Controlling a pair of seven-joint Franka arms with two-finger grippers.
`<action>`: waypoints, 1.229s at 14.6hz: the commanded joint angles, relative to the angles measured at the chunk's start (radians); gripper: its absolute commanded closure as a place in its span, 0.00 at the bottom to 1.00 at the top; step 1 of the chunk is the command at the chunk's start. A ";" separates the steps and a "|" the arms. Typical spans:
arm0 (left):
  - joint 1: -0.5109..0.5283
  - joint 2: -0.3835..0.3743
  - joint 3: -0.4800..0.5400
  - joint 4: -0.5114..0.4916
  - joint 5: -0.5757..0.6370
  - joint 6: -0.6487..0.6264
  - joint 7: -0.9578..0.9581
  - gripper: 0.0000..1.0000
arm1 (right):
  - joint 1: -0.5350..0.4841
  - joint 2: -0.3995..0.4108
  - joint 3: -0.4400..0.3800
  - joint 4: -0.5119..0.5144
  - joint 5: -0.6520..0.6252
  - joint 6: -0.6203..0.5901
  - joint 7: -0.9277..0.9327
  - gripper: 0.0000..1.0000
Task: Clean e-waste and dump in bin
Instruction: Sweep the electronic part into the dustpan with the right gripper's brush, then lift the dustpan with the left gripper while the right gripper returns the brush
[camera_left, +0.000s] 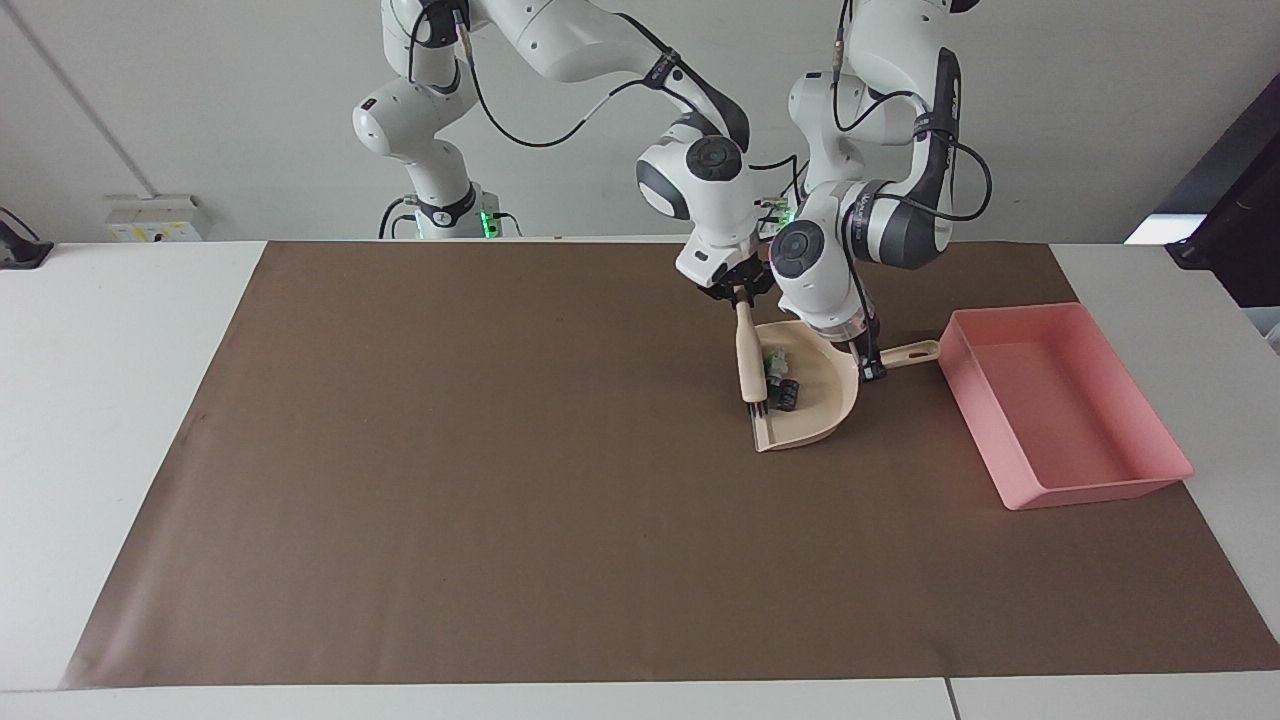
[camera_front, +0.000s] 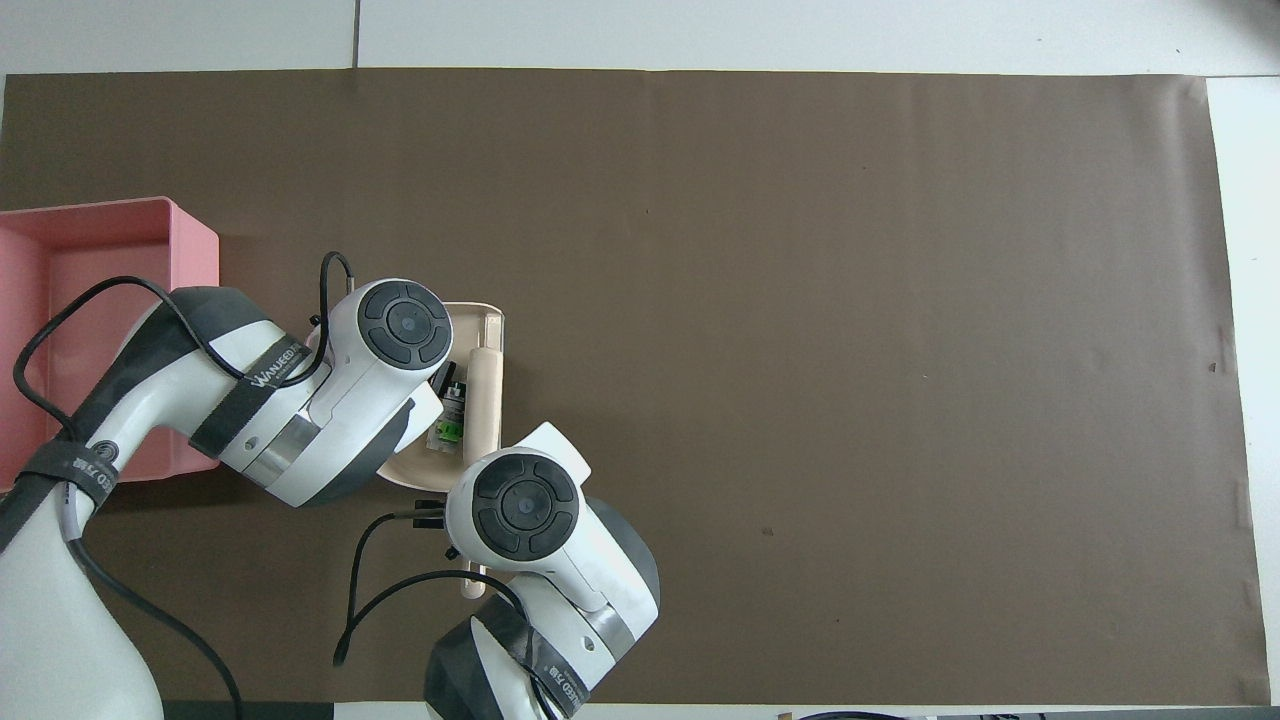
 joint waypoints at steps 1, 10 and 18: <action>-0.015 -0.024 0.005 -0.031 0.014 0.013 -0.015 1.00 | 0.013 0.035 0.007 0.035 0.079 0.069 -0.034 1.00; 0.045 -0.038 0.005 -0.056 -0.029 0.149 0.064 1.00 | -0.091 -0.255 -0.005 -0.002 0.064 -0.328 -0.007 1.00; 0.170 -0.131 0.010 -0.031 -0.257 0.180 0.324 1.00 | -0.461 -0.522 -0.003 -0.040 -0.131 -0.750 -0.164 1.00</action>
